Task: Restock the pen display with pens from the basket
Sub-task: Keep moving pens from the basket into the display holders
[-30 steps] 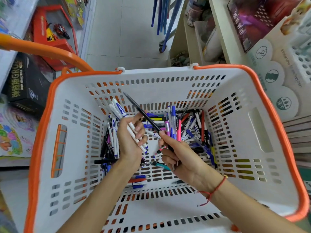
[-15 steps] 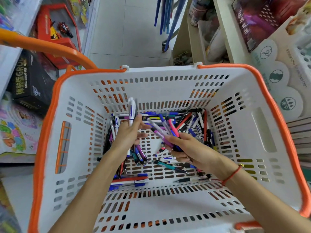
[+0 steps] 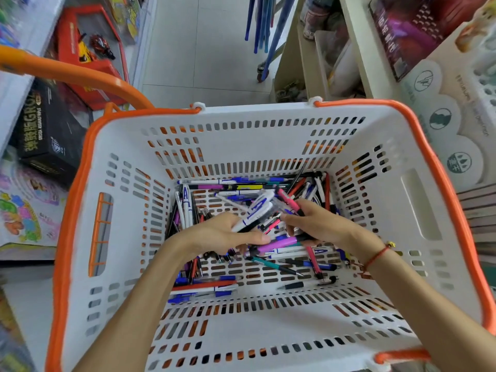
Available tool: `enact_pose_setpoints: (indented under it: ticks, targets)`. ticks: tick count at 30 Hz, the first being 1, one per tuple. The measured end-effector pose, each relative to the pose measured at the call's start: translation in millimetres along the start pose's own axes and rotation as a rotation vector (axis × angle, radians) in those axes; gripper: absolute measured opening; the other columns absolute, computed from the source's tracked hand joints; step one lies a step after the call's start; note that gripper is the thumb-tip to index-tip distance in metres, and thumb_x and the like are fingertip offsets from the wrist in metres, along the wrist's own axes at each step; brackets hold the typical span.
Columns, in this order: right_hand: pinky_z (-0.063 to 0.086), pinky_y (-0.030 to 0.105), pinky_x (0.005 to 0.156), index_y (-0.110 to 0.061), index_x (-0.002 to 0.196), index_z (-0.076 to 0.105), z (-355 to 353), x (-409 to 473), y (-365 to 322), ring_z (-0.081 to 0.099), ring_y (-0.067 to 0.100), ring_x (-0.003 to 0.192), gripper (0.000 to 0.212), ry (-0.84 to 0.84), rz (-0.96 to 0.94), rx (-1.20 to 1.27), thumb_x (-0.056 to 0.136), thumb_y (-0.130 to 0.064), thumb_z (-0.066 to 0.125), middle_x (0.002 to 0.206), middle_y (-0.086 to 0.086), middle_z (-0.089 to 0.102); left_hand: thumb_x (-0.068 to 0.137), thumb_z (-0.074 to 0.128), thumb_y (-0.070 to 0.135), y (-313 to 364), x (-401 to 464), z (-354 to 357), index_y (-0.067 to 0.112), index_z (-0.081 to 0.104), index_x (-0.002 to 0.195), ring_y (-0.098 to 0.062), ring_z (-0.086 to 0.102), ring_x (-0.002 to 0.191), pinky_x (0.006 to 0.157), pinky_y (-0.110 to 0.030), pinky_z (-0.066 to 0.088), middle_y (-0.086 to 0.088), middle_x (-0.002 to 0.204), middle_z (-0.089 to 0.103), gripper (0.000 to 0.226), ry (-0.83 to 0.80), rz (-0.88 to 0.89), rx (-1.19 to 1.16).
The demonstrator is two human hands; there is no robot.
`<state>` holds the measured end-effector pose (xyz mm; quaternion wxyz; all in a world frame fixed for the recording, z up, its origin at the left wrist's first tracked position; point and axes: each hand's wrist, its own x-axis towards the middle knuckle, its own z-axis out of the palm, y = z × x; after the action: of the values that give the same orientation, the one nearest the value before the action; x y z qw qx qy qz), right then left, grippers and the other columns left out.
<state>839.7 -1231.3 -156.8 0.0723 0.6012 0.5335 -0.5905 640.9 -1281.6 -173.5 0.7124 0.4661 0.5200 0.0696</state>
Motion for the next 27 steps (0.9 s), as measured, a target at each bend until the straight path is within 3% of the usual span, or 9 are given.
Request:
enact_pose_setpoints:
  ticks: [4, 7, 10, 13, 16, 19, 21, 23, 27]
  targets:
    - [0.038, 0.014, 0.041, 0.0, 0.113, 0.047, 13, 4, -6, 0.049, -0.001, 0.043, 0.014, -0.063, -0.115, -0.095, 0.103, -0.005, 0.038, 0.076, 0.006, 0.055, 0.09, 0.062, 0.045, 7, 1, 12, 0.011, 0.066, 0.108, 0.0, 0.048, 0.056, 0.059, -0.022, 0.033, 0.011, 0.075, 0.071, 0.038, -0.191, 0.067, -0.064]
    - [0.051, 0.018, 0.061, -0.005, 0.125, 0.044, 17, 8, -5, 0.065, 0.014, 0.084, 0.025, 0.036, -0.115, 0.034, 0.101, -0.001, 0.042, 0.108, 0.019, 0.061, 0.098, 0.051, 0.035, 7, 2, 15, 0.015, 0.065, 0.104, -0.002, 0.059, 0.059, 0.067, -0.017, 0.047, 0.011, 0.064, 0.068, 0.025, -0.195, 0.09, -0.059]
    - [0.038, 0.014, 0.045, -0.001, 0.115, 0.045, 8, 12, 1, 0.048, 0.007, 0.053, 0.018, 0.156, -0.118, 0.203, 0.104, -0.015, 0.043, 0.077, 0.006, 0.052, 0.098, 0.047, 0.03, 0, 0, 6, 0.013, 0.059, 0.101, -0.005, 0.059, 0.053, 0.057, -0.019, 0.05, 0.008, 0.061, 0.066, 0.021, -0.021, 0.049, -0.191]
    - [0.023, 0.02, 0.043, -0.009, 0.094, 0.042, 2, 12, 10, 0.027, 0.01, 0.048, 0.017, 0.136, -0.165, 0.404, 0.104, -0.022, 0.044, 0.068, 0.005, 0.038, 0.102, 0.042, 0.024, -5, 8, -3, 0.008, 0.054, 0.086, -0.005, 0.044, 0.04, 0.047, -0.016, 0.046, 0.006, 0.048, 0.05, 0.027, 0.317, 0.066, -0.491]
    - [0.02, 0.017, 0.039, -0.011, 0.085, 0.043, 10, 8, 9, 0.022, 0.008, 0.044, 0.021, -0.015, -0.217, 0.515, 0.102, -0.023, 0.047, 0.061, -0.003, 0.038, 0.103, 0.042, 0.031, -5, 18, 1, 0.011, 0.045, 0.068, -0.006, 0.039, 0.038, 0.074, -0.026, 0.056, 0.007, 0.043, 0.036, 0.041, 0.525, 0.126, -0.576]
    - [0.02, 0.016, 0.04, -0.01, 0.074, 0.045, 25, 1, 0, 0.023, 0.007, 0.041, 0.031, -0.12, -0.277, 0.521, 0.102, -0.024, 0.047, 0.054, -0.004, 0.044, 0.098, 0.047, 0.044, -2, 19, 8, 0.016, 0.049, 0.068, -0.006, 0.036, 0.039, 0.062, -0.021, 0.052, 0.007, 0.048, 0.033, 0.041, 0.576, 0.133, -0.665]
    - [0.019, 0.018, 0.044, -0.009, 0.072, 0.05, 37, -3, -4, 0.022, 0.009, 0.043, 0.034, -0.122, -0.319, 0.538, 0.101, -0.026, 0.048, 0.061, 0.01, 0.047, 0.094, 0.053, 0.049, 0, 20, 12, 0.022, 0.057, 0.072, -0.008, 0.033, 0.043, 0.055, -0.022, 0.044, 0.006, 0.048, 0.031, 0.036, 0.593, 0.128, -0.702]
    - [0.022, 0.017, 0.044, -0.007, 0.077, 0.057, 46, -4, -6, 0.021, 0.01, 0.044, 0.031, -0.1, -0.336, 0.562, 0.1, -0.028, 0.052, 0.069, 0.016, 0.05, 0.088, 0.058, 0.055, 0, 20, 12, 0.027, 0.058, 0.062, -0.01, 0.032, 0.044, 0.059, -0.024, 0.041, 0.004, 0.047, 0.03, 0.038, 0.633, 0.131, -0.743]
    - [0.022, 0.017, 0.042, 0.015, 0.105, 0.057, 51, -5, -6, 0.015, 0.015, 0.047, 0.039, -0.089, -0.327, 0.501, 0.097, -0.024, 0.057, 0.056, -0.005, 0.06, 0.08, 0.062, 0.06, -5, 20, 7, 0.021, 0.039, 0.041, -0.012, 0.032, 0.048, 0.074, -0.03, 0.04, 0.001, 0.044, 0.026, 0.059, 0.662, 0.143, -0.75]
